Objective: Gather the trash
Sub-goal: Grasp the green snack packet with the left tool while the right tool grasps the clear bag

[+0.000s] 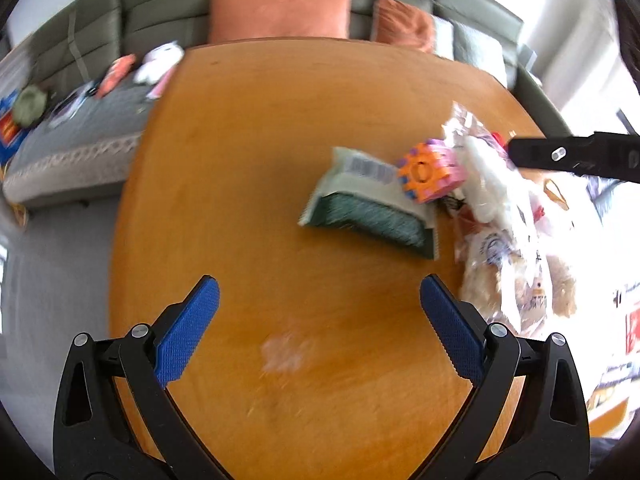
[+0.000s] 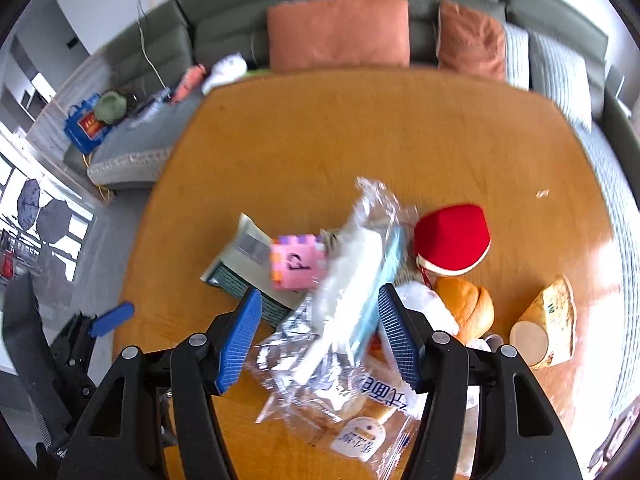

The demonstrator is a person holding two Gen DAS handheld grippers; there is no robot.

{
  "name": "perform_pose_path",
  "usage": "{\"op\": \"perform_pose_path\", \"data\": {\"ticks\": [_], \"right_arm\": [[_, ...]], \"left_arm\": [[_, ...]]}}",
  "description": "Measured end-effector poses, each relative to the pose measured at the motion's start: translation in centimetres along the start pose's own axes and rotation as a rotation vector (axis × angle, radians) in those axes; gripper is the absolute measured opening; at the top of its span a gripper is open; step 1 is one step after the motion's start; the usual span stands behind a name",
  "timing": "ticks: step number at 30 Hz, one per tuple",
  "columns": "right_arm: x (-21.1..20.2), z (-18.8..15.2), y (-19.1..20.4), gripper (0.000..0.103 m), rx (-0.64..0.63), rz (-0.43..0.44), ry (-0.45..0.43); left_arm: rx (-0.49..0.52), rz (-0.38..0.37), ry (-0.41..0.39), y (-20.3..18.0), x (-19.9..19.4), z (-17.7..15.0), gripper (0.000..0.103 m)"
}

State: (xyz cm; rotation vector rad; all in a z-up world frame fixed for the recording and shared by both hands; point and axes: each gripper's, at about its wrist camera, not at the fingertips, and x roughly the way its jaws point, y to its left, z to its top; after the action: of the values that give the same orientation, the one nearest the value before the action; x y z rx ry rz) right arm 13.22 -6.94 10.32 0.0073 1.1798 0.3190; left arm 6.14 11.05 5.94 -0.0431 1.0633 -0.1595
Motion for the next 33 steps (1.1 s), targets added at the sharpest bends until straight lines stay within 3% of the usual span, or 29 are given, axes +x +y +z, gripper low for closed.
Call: {"op": "perform_pose_path", "data": {"ticks": [6,7,8,11,16,21,26,28,30,33], "right_arm": [[2.8,0.1,-0.8,0.06,0.002,-0.022,0.1],[3.3,0.1,-1.0,0.054,0.001,-0.024,0.112],[3.7,0.1,-1.2,0.034,0.0,-0.019,0.125],[3.3,0.6,-2.2,0.023,0.017,0.008,0.102],[1.7,1.3,-3.3,0.022,0.052,0.055,0.035],[0.8,1.5,-3.6,0.022,0.054,0.079,0.019],[1.0,2.3,-2.4,0.022,0.049,0.082,0.024],[0.9,2.4,-2.1,0.022,0.047,0.082,0.023],[0.8,2.6,-1.9,0.022,0.047,0.083,0.021],[0.3,2.5,-1.7,0.022,0.046,0.081,0.014]], "left_arm": [[0.087,-0.007,0.057,-2.0,2.7,2.3,0.097],[0.09,-0.016,0.068,-2.2,3.2,2.7,0.097],[0.091,-0.02,0.074,-2.3,3.5,3.0,0.097],[0.1,-0.033,0.097,-2.9,4.8,3.9,0.097],[0.122,-0.041,0.137,-3.5,7.3,4.8,0.097],[0.137,-0.017,0.169,-3.8,9.0,4.9,0.097],[0.115,-0.05,0.155,-3.1,9.2,4.3,0.097],[0.099,-0.057,0.14,-2.8,8.8,4.0,0.089],[0.073,-0.064,0.13,-2.5,8.0,3.4,0.067],[0.023,-0.098,0.116,-1.3,6.6,2.5,0.065]]}}
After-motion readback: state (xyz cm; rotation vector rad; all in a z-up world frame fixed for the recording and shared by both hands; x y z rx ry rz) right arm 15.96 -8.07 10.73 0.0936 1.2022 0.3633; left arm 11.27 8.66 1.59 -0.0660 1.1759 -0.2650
